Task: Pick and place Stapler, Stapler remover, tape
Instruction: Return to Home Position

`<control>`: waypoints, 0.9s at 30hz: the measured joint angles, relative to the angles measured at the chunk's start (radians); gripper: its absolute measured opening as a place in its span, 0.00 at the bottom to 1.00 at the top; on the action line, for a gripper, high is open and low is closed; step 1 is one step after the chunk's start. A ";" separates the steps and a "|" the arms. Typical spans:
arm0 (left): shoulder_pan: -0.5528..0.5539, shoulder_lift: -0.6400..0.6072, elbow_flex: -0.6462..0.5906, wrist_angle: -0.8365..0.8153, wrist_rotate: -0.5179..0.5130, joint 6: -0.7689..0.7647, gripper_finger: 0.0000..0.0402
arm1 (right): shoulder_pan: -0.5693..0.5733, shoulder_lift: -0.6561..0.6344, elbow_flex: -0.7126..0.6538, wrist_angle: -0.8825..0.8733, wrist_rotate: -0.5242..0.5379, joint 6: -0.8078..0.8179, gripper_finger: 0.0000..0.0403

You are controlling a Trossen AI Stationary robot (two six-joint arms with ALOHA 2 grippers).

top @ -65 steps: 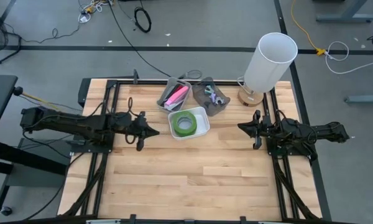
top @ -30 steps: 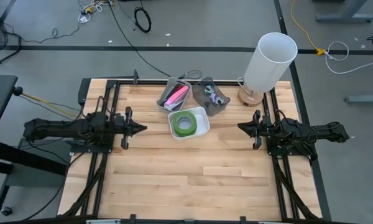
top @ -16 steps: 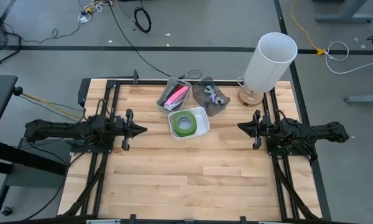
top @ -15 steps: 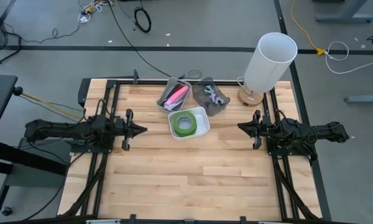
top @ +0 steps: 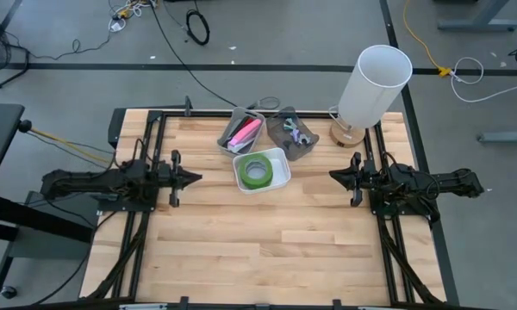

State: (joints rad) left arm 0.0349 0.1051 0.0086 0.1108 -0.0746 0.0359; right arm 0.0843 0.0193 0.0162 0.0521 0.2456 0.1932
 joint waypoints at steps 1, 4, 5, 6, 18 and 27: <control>0.000 -0.012 0.000 -0.019 0.000 -0.003 0.01 | 0.000 0.000 0.000 0.000 0.000 0.000 0.06; 0.000 -0.048 0.000 -0.067 0.000 -0.006 0.01 | 0.000 0.000 0.000 0.000 0.000 0.000 0.06; 0.000 -0.058 0.000 -0.076 0.001 -0.007 0.01 | 0.000 0.000 0.000 0.000 0.000 0.000 0.06; 0.000 -0.066 0.000 -0.082 0.009 -0.014 0.01 | 0.000 0.000 0.000 0.000 0.000 0.000 0.06; 0.000 -0.095 0.000 -0.098 0.083 -0.073 0.01 | 0.000 0.000 0.000 0.000 0.000 0.000 0.06; 0.000 -0.095 0.000 -0.103 0.086 -0.188 0.01 | 0.000 0.000 0.000 0.000 0.000 0.000 0.06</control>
State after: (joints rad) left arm 0.0352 0.0101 0.0082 0.0082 0.0114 -0.1518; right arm 0.0845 0.0190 0.0162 0.0521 0.2456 0.1932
